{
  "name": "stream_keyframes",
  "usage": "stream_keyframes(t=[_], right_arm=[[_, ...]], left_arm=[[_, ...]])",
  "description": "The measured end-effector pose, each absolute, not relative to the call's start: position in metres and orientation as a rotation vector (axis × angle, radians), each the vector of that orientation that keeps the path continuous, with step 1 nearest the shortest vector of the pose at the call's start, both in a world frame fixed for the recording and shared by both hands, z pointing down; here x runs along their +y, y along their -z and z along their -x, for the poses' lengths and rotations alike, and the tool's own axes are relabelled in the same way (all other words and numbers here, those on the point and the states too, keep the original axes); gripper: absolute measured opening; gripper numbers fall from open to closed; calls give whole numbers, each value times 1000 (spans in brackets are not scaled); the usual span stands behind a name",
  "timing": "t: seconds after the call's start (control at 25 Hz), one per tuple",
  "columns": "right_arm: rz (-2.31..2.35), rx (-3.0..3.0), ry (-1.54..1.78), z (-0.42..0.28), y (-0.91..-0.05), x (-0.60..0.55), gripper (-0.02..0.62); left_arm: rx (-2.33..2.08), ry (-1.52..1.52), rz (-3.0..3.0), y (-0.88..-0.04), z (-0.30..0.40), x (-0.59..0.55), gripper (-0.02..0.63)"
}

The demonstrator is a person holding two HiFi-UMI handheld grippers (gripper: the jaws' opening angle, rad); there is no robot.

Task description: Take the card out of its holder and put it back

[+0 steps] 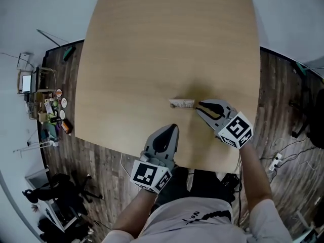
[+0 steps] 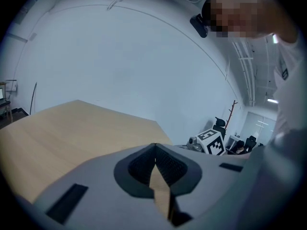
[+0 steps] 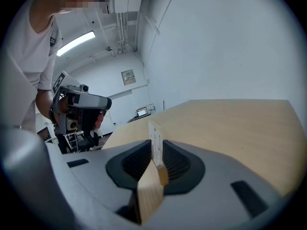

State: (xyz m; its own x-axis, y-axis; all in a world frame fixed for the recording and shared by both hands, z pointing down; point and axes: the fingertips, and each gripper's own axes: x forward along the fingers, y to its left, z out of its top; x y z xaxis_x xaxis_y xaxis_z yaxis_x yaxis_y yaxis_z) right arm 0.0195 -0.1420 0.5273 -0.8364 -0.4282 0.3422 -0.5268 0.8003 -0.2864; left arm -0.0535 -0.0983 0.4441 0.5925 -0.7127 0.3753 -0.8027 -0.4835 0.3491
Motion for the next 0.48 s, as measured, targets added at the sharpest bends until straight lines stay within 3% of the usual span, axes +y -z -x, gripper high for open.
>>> stream_keyframes(t=[0.48], right_arm=[[-609,-2744,-553,6,-560,-151,67]], left_arm=[[-1199,-263,-2272,-484,51,-112,12]])
